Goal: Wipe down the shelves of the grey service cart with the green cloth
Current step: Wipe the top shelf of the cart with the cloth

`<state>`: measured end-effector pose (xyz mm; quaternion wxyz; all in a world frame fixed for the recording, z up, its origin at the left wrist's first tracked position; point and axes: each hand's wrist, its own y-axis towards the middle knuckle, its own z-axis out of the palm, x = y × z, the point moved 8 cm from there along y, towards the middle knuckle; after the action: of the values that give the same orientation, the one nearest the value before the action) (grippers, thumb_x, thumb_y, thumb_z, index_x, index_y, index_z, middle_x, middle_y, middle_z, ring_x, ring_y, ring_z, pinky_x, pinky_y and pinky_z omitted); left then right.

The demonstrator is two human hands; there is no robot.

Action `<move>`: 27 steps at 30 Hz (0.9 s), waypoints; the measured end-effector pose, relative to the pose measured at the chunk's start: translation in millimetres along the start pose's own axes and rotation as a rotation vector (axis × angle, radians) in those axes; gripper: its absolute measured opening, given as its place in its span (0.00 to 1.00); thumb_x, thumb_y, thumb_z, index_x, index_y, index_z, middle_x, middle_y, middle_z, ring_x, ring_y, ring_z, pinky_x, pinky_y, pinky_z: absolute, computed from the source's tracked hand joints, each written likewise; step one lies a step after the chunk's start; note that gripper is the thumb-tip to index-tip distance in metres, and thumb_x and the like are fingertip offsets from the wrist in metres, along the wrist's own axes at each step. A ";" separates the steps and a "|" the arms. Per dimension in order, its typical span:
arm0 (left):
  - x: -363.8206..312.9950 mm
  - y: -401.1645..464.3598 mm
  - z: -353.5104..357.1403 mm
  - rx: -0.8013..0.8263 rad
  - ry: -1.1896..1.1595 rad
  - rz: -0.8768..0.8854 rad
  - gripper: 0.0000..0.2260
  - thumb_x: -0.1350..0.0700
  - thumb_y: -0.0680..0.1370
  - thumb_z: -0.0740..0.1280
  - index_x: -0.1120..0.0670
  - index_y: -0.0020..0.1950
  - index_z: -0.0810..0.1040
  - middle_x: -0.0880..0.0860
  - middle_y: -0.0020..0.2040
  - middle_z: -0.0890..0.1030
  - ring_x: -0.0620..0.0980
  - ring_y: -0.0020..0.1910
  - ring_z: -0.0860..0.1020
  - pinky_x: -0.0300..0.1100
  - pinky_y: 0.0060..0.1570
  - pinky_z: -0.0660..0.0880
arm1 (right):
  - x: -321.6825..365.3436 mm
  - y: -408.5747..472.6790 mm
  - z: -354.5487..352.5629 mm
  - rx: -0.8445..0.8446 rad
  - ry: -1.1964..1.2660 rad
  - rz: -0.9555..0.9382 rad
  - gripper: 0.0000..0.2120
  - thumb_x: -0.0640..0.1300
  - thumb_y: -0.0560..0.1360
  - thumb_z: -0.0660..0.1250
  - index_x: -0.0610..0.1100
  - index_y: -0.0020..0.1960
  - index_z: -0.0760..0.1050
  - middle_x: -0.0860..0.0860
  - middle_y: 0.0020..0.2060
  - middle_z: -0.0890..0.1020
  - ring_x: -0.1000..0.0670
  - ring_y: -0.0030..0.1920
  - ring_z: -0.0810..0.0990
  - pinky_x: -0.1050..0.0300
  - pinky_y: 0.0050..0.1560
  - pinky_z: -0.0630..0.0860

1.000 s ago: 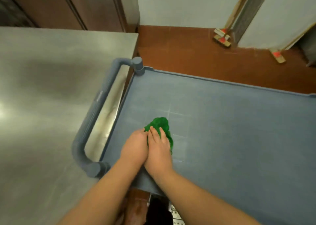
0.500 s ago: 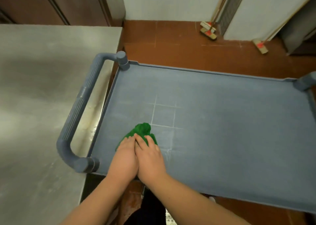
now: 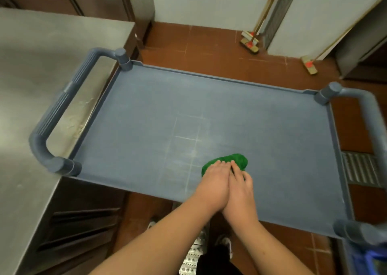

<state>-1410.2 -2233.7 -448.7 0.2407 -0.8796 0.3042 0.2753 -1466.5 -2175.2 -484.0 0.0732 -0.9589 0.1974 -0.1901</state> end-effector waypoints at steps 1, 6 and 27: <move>-2.0 -0.8 0.9 0.011 0.014 0.007 0.25 0.58 0.79 0.57 0.60 0.76 0.60 0.59 0.74 0.66 0.56 0.75 0.61 0.44 0.76 0.51 | -2.1 -1.5 -0.2 0.003 0.027 0.038 0.33 0.52 0.76 0.61 0.50 0.79 0.57 0.52 0.79 0.58 0.49 0.78 0.55 0.63 0.75 0.44; 48.3 -20.5 -34.8 -0.018 0.040 -0.041 0.24 0.57 0.82 0.54 0.59 0.78 0.57 0.57 0.76 0.64 0.52 0.76 0.59 0.44 0.75 0.52 | 67.8 5.0 5.2 -0.088 -0.019 -0.034 0.32 0.50 0.75 0.57 0.39 0.76 0.63 0.43 0.75 0.65 0.42 0.79 0.55 0.48 0.75 0.49; 313.3 -93.8 -234.0 -0.152 0.139 -0.148 0.26 0.57 0.76 0.55 0.59 0.75 0.64 0.62 0.71 0.70 0.59 0.71 0.68 0.52 0.73 0.60 | 376.6 53.7 104.7 0.144 0.430 -0.290 0.41 0.45 0.74 0.65 0.48 0.81 0.48 0.50 0.81 0.47 0.51 0.80 0.41 0.53 0.79 0.43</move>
<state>-1060.7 -2432.5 -450.9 0.1716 -0.9323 0.2327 0.2174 -1124.1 -2370.4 -465.2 0.0695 -0.9070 0.0551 -0.4117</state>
